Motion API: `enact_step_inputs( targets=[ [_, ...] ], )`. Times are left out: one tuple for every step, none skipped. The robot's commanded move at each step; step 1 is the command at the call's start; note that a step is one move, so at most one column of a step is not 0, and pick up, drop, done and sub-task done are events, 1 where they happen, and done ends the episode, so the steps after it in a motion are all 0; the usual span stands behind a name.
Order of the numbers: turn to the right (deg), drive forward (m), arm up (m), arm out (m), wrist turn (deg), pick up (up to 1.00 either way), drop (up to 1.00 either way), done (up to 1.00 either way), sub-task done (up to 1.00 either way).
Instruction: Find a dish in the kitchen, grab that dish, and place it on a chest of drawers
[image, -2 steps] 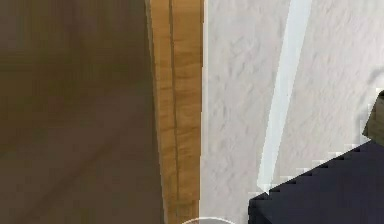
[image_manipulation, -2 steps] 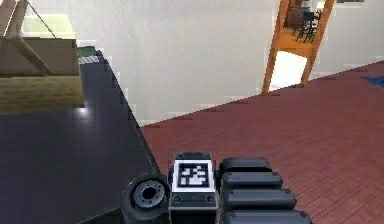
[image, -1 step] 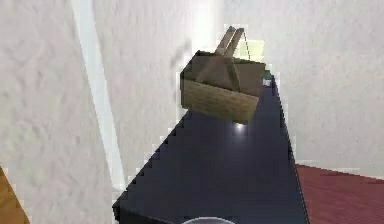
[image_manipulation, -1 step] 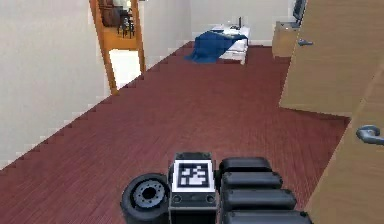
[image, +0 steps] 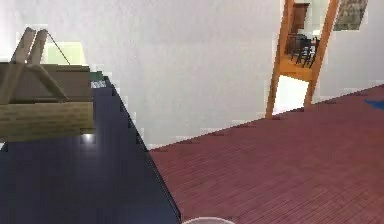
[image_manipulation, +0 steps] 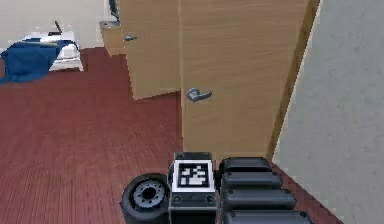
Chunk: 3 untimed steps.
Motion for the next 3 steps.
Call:
enact_step_inputs(
  targets=[
    [45.0, 0.0, 0.0, 0.0, 0.0, 0.0, 0.0, 0.0, 0.0],
    [30.0, 0.0, 0.0, 0.0, 0.0, 0.0, 0.0, 0.0, 0.0],
    [0.0, 0.15, 0.0, 0.0, 0.0, 0.0, 0.0, 0.0, 0.0]
  ],
)
